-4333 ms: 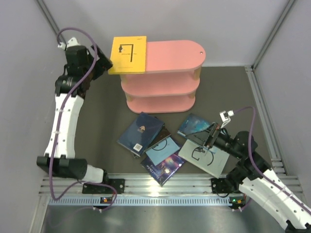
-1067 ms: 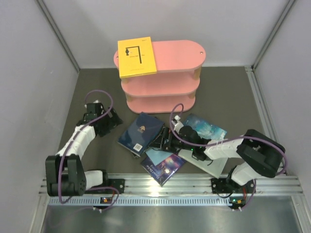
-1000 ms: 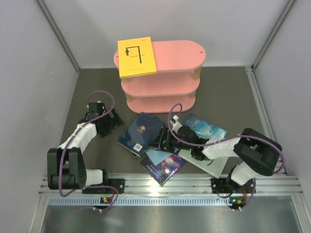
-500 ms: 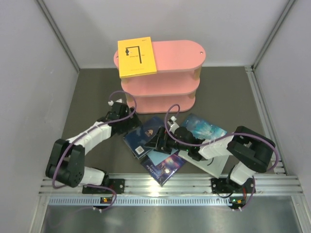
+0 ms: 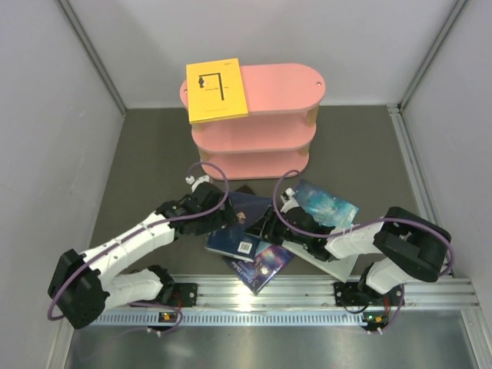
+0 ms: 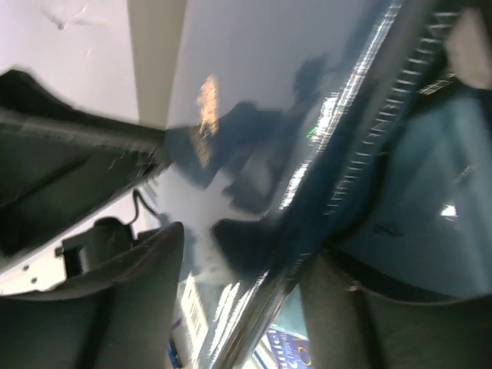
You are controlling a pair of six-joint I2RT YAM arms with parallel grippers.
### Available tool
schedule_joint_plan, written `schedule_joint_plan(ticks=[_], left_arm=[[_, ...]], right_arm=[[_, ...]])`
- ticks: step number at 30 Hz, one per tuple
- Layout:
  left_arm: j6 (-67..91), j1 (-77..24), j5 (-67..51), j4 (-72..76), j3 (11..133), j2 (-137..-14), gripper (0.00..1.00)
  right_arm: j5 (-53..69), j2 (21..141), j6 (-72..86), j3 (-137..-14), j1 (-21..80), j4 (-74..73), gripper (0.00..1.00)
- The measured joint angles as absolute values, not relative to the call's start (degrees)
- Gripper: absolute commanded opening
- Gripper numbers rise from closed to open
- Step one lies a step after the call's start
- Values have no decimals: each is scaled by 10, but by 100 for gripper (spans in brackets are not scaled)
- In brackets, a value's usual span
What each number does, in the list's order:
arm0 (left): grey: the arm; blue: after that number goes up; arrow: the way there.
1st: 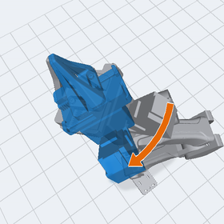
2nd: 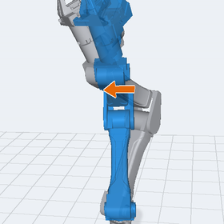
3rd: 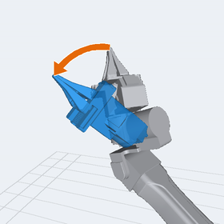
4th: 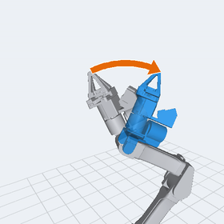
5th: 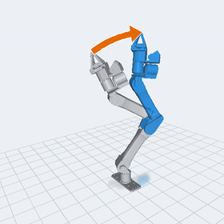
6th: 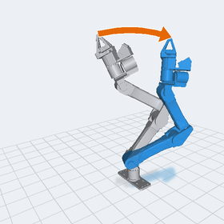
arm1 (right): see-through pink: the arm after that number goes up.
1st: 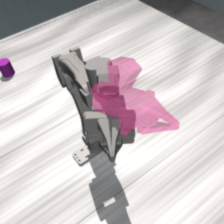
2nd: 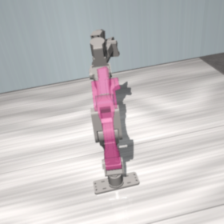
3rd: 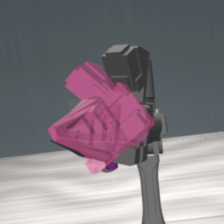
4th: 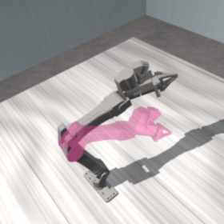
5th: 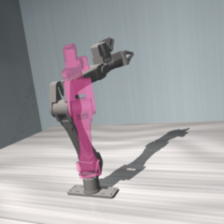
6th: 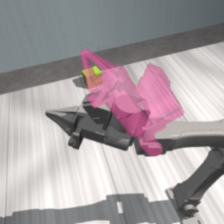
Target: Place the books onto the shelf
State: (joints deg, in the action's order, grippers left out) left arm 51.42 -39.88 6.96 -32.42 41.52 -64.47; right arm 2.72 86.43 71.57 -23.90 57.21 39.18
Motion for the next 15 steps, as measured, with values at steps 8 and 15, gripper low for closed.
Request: schedule_joint_plan(ticks=[8, 15], left_arm=[[559, -443, 92, -345, 413, -617, 96], [559, -454, 137, -405, 465, -544, 99]], right_arm=[[8, 801, 724, -233, 573, 359, 0], [-23, 627, 679, -233, 573, 184, 0]])
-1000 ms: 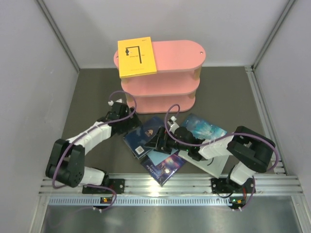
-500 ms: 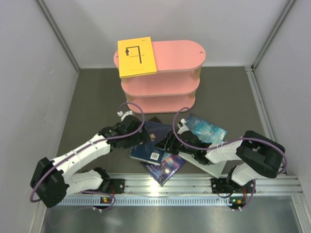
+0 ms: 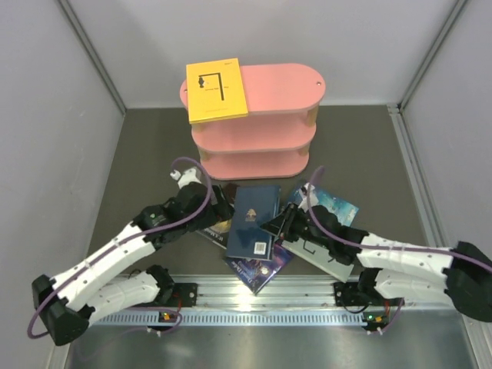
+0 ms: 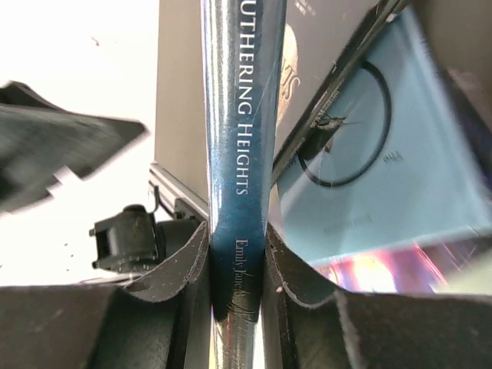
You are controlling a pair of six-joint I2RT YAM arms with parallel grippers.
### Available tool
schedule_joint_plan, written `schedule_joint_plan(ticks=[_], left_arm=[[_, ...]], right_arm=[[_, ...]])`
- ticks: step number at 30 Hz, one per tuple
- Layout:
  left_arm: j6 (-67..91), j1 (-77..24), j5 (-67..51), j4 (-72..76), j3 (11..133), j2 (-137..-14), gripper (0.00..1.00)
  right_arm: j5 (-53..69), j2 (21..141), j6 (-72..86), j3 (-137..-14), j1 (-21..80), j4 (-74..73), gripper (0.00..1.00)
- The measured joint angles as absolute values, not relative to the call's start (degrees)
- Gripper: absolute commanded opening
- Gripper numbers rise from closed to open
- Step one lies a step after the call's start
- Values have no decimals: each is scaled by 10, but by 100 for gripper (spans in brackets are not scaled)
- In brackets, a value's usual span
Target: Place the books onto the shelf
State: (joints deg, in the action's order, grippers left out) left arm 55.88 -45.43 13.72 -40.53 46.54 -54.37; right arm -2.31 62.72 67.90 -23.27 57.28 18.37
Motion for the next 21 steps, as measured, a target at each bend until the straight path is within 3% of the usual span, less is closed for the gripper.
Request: schedule_joint_plan(ticks=[9, 21], left_arm=[[538, -454, 99, -322, 484, -378, 99], [531, -454, -42, -205, 448, -426, 99]], right_arm=[[-49, 377, 640, -248, 573, -10, 0], [4, 326, 665, -283, 573, 21, 0]])
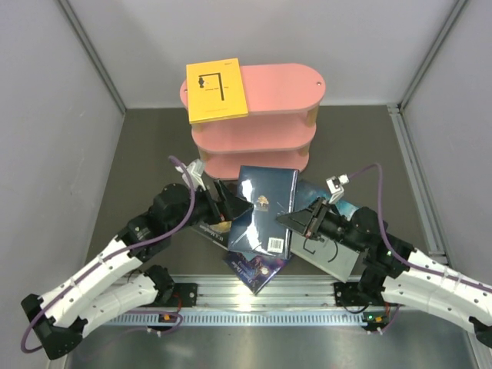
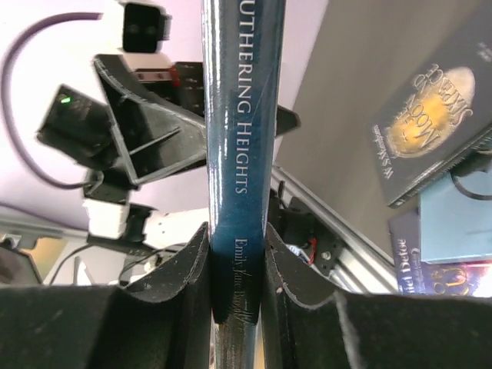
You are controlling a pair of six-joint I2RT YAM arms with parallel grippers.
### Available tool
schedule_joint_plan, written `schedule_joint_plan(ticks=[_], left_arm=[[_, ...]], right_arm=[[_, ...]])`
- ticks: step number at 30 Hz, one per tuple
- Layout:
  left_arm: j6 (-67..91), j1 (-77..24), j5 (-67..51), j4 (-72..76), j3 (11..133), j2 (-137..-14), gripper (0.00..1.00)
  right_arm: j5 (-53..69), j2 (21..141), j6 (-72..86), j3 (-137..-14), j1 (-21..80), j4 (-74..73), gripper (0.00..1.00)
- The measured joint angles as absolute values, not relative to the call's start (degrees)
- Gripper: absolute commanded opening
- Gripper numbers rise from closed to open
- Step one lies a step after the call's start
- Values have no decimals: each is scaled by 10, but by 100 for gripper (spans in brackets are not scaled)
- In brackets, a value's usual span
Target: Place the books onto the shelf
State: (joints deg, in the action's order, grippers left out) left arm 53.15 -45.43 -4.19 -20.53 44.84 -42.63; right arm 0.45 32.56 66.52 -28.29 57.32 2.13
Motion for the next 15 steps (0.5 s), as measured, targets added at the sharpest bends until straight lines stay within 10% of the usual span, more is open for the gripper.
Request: schedule_joint_plan(ticks=[9, 15], left_arm=[[545, -454, -127, -114, 411, -424, 92], [572, -453, -165, -75, 401, -402, 17]], right_arm=[[40, 329, 699, -249, 573, 128, 0], [58, 346, 719, -218, 573, 204, 0]])
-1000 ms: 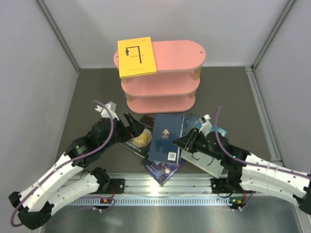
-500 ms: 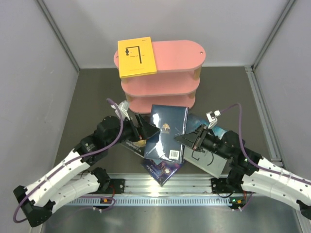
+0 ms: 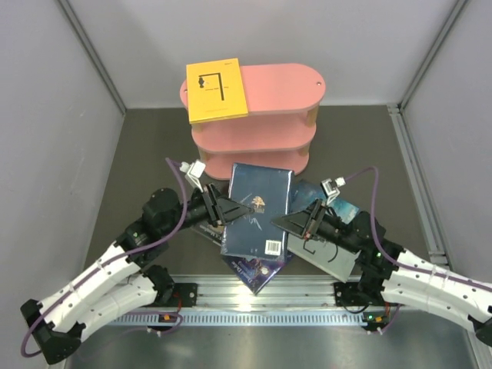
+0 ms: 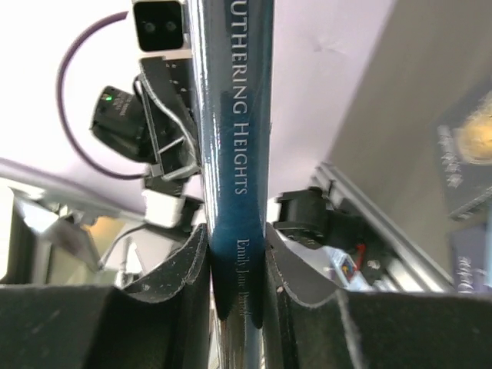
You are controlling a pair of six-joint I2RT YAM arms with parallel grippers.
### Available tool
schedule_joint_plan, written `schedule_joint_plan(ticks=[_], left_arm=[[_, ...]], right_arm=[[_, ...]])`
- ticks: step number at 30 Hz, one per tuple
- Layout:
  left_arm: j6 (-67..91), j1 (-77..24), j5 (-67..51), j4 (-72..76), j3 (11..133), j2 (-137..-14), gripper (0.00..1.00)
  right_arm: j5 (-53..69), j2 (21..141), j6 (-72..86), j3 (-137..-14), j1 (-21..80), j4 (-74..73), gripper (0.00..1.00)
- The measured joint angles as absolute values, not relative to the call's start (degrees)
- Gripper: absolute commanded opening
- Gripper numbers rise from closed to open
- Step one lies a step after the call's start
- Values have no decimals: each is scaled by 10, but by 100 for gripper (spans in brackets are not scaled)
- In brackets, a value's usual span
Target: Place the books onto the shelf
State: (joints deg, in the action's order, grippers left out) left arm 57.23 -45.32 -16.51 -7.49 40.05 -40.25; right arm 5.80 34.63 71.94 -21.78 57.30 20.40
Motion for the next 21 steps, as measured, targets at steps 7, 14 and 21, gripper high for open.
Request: schedule_joint_plan(ticks=[7, 14, 21], left_arm=[[583, -463, -176, -85, 460, -399, 0], [499, -463, -121, -247, 649, -498, 0], [396, -449, 19, -343, 944, -637, 0]], right_arm=[[74, 330, 724, -219, 573, 251, 89], [24, 264, 681, -288, 573, 105, 100], [-31, 133, 642, -364, 573, 14, 100]])
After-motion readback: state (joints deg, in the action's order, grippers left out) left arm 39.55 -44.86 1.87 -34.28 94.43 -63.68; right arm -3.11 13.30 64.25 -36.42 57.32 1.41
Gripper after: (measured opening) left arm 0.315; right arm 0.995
